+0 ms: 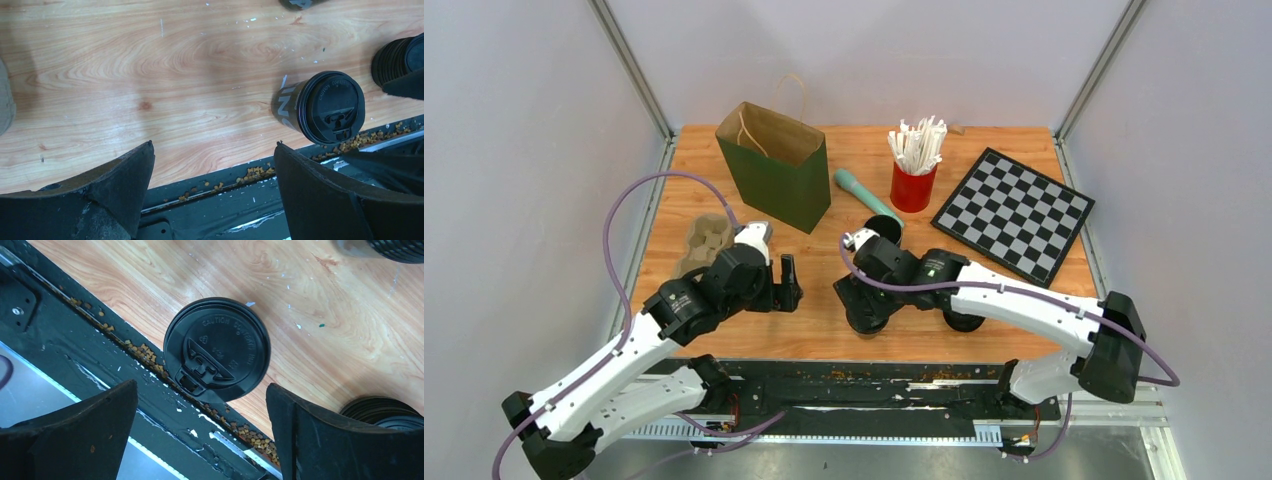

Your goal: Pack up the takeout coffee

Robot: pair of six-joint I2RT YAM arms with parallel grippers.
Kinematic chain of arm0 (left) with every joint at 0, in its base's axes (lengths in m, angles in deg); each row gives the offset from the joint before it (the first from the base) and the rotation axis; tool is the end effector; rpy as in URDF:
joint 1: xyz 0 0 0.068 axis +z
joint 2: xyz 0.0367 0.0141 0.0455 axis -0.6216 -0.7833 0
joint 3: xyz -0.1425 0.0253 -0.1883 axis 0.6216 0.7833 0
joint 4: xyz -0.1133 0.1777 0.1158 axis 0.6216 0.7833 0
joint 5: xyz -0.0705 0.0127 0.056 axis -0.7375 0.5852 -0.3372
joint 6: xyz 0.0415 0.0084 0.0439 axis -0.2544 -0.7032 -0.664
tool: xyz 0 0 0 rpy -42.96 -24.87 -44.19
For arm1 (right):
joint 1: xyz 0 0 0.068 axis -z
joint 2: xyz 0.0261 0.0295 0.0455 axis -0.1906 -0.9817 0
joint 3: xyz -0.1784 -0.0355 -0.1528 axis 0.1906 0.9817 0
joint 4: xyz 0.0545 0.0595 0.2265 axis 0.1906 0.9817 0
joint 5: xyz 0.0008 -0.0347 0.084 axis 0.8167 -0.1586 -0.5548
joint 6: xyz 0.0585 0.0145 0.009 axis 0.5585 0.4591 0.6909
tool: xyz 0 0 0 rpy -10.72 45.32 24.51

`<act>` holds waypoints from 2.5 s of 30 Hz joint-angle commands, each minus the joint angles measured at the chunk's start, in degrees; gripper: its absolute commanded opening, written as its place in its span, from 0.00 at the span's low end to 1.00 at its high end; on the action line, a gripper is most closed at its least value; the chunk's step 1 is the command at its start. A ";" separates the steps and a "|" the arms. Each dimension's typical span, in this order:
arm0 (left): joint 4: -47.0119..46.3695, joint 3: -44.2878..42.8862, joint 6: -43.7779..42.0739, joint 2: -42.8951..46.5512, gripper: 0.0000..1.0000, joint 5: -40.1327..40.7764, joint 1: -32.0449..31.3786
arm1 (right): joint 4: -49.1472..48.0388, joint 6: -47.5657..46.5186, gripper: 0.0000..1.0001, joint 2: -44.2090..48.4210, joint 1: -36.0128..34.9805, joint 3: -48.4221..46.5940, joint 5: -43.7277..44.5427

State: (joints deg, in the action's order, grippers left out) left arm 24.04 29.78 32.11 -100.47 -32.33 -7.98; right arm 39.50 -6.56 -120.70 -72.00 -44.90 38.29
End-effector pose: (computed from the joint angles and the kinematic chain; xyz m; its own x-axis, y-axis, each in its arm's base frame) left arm 0.1173 -0.1085 0.2670 -0.7534 -0.1085 -0.6485 0.1528 0.9304 -0.3332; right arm 0.1320 0.2309 0.2486 -0.7144 -0.4892 -0.5003 -0.6241 0.7689 0.1393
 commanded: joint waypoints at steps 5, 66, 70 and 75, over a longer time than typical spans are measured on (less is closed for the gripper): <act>1.10 -2.30 1.06 5.58 0.96 5.99 0.01 | -0.60 -2.16 1.00 -5.11 -3.57 -2.71 7.45; 0.24 -0.65 1.25 7.40 0.95 7.48 0.01 | -8.09 -7.78 0.95 -8.59 1.72 -5.66 1.34; 0.10 -0.20 1.25 7.33 0.95 7.49 0.01 | -8.09 -7.86 0.95 -10.03 1.56 -5.83 0.71; -0.21 0.17 1.25 7.27 0.95 7.38 0.05 | -8.15 -7.78 0.97 -11.52 1.19 -6.00 0.97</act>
State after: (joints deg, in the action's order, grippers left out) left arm 25.33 29.69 32.96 -93.34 -26.15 -7.98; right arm 33.01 -13.57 -131.15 -70.21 -48.44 39.49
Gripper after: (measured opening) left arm 0.949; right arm 0.965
